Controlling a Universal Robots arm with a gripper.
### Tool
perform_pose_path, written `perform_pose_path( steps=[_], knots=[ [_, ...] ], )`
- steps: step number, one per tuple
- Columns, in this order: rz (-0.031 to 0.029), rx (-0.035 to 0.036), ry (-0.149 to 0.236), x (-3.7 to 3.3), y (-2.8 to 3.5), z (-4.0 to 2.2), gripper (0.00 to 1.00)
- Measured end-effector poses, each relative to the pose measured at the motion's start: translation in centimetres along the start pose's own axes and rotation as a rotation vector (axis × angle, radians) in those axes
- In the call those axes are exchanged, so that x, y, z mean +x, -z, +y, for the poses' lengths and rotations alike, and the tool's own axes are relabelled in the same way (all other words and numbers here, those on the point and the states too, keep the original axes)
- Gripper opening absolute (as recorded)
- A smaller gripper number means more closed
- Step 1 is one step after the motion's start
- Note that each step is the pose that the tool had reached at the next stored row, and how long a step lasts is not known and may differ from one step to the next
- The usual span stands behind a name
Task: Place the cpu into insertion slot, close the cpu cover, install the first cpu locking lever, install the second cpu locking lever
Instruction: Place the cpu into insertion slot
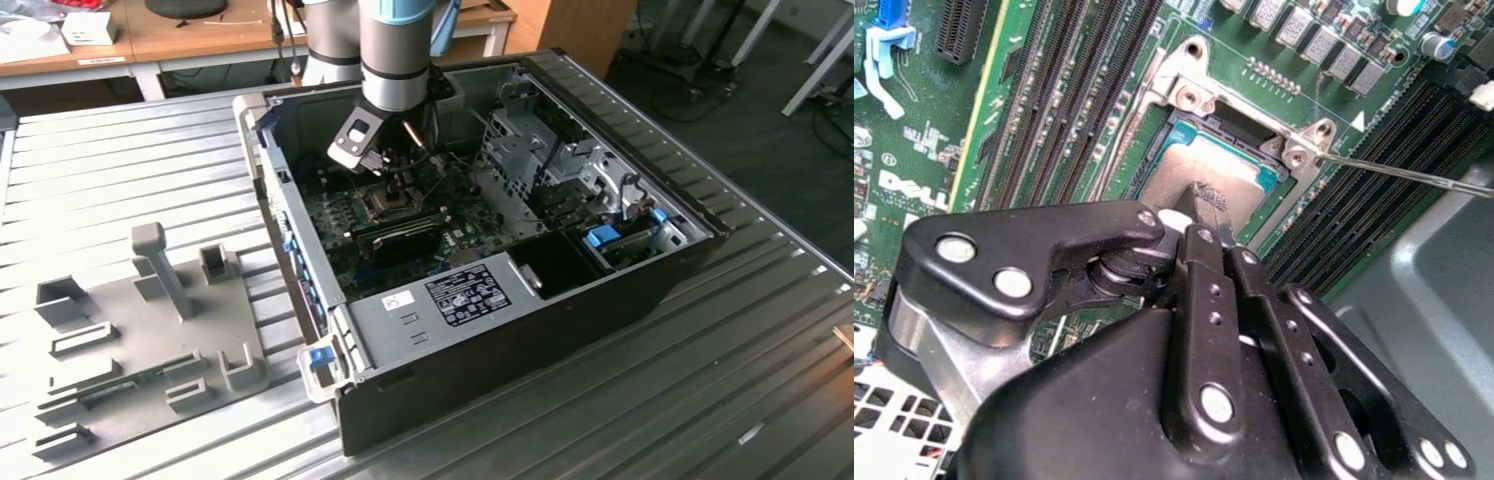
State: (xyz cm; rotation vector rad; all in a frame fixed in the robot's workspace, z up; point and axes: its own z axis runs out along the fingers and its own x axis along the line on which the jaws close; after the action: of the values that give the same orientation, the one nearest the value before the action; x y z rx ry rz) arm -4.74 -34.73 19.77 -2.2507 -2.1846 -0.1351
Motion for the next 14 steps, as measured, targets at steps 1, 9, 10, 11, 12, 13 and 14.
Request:
perform_pose_path(
  steps=[1,9,10,11,12,13,14],
  knots=[
    [0.0001,0.0000,0.000,0.00,-0.01,0.00,0.11],
    [0.0001,-0.0001,0.000,0.00,-0.01,0.00,0.11],
    [0.0002,-0.0001,0.000,0.00,-0.01,0.00,0.11],
    [0.0002,-0.0001,0.000,0.00,-0.01,0.00,0.11],
    [0.0002,-0.0001,0.000,0.00,-0.01,0.00,0.11],
    [0.0001,-0.0001,0.000,0.00,-0.02,0.00,0.11],
    [0.0001,0.0000,0.000,0.00,-0.02,0.00,0.11]
  ],
)
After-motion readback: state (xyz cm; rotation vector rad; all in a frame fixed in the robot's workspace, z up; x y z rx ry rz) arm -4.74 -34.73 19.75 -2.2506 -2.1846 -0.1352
